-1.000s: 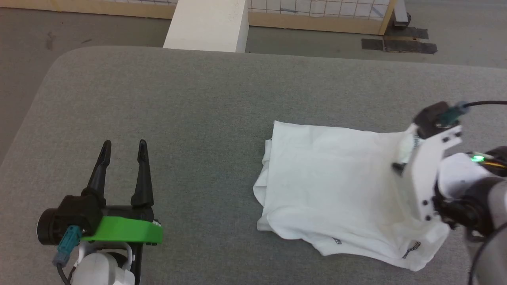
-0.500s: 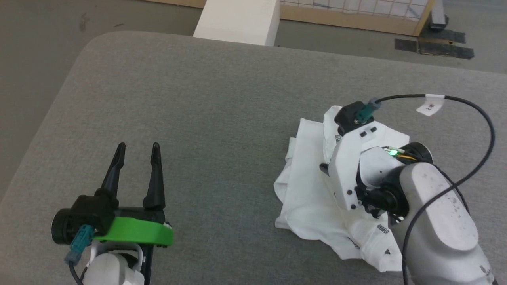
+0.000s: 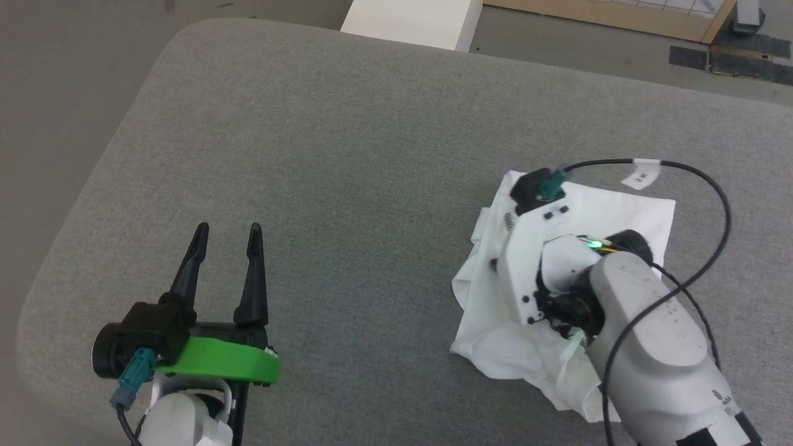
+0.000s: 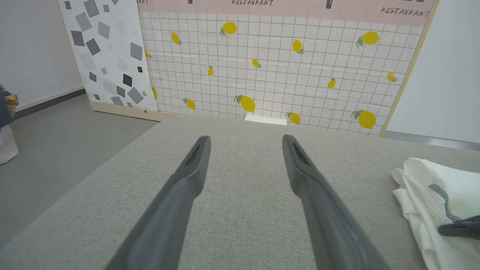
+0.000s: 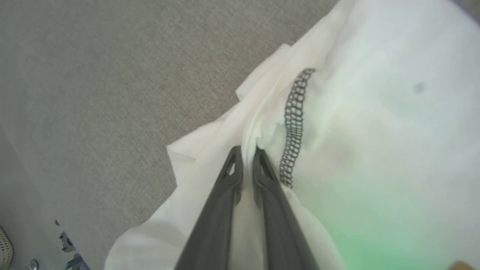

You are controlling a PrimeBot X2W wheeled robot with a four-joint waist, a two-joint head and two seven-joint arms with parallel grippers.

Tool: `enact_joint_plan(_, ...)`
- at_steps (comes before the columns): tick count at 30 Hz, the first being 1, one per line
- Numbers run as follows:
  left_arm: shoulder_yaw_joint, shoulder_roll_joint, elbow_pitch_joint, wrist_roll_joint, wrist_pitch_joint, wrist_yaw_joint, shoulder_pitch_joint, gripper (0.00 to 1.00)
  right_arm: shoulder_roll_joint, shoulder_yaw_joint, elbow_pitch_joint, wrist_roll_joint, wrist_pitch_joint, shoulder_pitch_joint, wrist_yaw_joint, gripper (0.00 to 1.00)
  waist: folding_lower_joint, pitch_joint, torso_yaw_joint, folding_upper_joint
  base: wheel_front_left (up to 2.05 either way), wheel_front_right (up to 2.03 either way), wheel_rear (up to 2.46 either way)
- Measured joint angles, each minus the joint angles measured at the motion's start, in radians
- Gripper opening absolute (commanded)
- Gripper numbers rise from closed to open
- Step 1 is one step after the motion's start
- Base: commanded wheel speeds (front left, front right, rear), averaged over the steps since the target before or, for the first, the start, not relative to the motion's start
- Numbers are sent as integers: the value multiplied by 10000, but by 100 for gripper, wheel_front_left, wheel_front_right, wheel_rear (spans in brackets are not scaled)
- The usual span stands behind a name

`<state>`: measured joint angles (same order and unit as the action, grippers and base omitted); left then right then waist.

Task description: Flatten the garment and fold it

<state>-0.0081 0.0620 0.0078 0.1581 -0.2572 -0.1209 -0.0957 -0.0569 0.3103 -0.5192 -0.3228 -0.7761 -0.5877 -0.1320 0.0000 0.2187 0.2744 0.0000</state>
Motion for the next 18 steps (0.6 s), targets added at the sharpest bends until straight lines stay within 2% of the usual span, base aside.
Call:
enact_joint_plan(6,-27,-21,98,-17,0,-17,-4,100,69,1352,138,-700,688,-495,0,100,0,-139,-226,0,0,0,0)
enact_joint_plan(10,-15,-27,104,-58,0,-17,3,100,73,1785,596,-1062,1154,-729,-2,100,0,-312,-448,0,0,0,0)
enact_joint_plan(14,69,-13,33,-127,0,-21,59,100,84,1590,1233,-1028,1613,-770,-2,100,0,-517,-780,0,0,0,0)
enact_joint_plan(18,299,8,-176,-178,0,-19,207,100,-134,702,1902,-165,1578,-601,-2,100,0,-692,-1206,0,0,0,0)
